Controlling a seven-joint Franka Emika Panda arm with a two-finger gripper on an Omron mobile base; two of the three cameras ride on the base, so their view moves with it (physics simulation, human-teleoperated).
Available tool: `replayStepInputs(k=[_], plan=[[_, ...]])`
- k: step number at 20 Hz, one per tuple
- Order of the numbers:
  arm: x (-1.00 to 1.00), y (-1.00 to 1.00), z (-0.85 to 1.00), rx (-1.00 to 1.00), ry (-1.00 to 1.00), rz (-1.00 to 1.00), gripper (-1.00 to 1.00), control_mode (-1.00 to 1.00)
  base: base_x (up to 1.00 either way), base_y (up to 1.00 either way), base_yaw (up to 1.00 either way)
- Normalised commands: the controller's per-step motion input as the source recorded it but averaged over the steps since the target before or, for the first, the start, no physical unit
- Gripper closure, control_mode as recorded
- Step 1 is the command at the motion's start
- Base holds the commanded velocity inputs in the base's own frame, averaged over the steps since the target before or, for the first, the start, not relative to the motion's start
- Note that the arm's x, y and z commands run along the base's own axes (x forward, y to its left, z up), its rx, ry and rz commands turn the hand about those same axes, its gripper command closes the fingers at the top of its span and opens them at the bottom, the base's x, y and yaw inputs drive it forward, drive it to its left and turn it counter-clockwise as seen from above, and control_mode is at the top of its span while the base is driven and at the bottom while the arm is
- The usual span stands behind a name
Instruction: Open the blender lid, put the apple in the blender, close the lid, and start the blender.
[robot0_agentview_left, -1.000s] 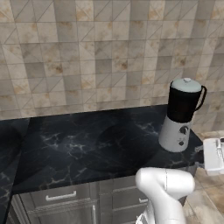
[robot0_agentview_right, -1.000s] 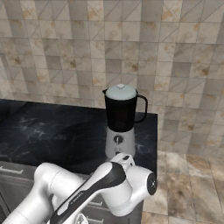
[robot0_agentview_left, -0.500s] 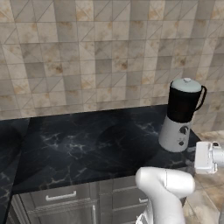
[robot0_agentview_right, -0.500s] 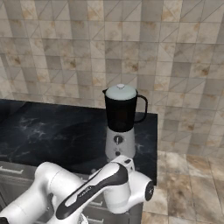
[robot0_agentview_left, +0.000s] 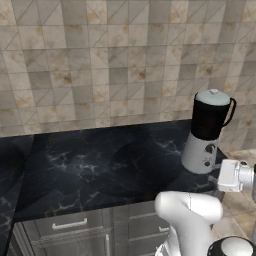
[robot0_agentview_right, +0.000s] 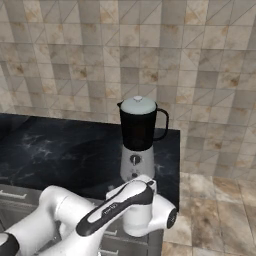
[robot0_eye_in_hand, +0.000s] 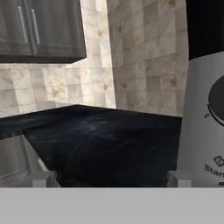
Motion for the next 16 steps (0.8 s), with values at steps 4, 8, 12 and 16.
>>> replayStepInputs(k=[4,8,12,16], plan=[[0.34,-0.12,-0.07,0.04,0.0,0.0,-1.0,-1.0,0.0,0.0,0.0],[0.35,-0.12,-0.25,0.03,0.0,0.0,-1.0,-1.0,0.0,0.0,0.0],[0.23,-0.22,-0.41,0.04,0.0,0.0,-1.0,-1.0,0.0,0.0,0.0],[0.28,-0.18,-0.4,0.02,0.0,0.0,-1.0,-1.0,0.0,0.0,0.0]])
